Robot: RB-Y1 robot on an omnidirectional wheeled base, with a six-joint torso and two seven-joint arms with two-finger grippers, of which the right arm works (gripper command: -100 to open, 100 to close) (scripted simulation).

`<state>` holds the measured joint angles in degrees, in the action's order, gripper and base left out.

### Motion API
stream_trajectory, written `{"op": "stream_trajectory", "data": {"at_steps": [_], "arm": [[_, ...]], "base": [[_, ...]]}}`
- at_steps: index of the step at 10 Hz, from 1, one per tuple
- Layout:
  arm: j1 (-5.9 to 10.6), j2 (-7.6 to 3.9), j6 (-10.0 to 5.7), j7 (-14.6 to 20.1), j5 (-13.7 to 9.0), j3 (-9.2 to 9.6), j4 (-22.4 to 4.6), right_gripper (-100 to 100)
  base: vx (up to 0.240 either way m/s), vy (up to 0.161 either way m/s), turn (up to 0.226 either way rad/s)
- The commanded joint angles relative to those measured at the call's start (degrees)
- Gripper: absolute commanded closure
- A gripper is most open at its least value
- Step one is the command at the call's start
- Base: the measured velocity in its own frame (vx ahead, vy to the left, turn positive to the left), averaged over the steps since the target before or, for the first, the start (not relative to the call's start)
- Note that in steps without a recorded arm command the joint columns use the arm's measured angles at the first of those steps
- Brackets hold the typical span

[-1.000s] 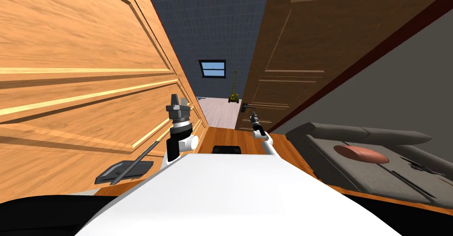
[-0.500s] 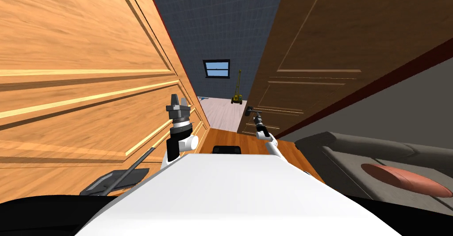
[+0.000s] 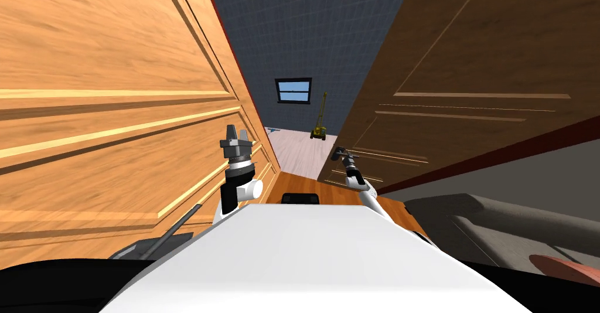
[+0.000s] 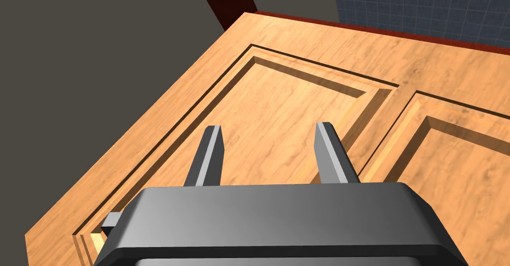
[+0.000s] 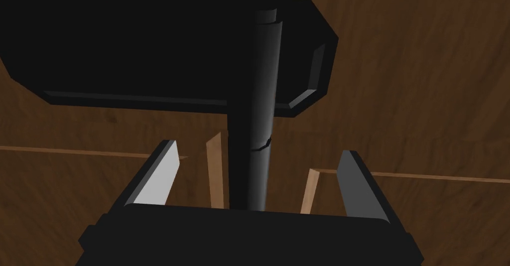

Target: Pull the door open

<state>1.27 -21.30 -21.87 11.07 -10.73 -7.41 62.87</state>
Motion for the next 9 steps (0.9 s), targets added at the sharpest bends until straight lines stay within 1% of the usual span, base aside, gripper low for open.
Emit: {"op": "stream_trajectory", "data": {"at_steps": [1, 2, 3, 8, 9], "arm": [[-0.27, -1.60, -0.81, 1.15, -0.56, -0.49, -1.05, -100], [-0.03, -0.86, -0.84, 0.58, -0.30, -0.26, -1.17, -100], [-0.03, -0.86, -0.84, 0.58, -0.30, -0.26, -1.17, 100], [-0.03, -0.86, -0.84, 0.58, -0.30, -0.26, -1.17, 100], [-0.46, -1.48, -1.07, 1.26, -0.32, 0.45, -0.86, 100]], "base": [[0.162, -0.010, 0.097], [0.068, -0.009, 0.019], [-0.008, 0.001, -0.015], [-0.013, 0.001, 0.001], [-0.128, -0.055, 0.109]]}}
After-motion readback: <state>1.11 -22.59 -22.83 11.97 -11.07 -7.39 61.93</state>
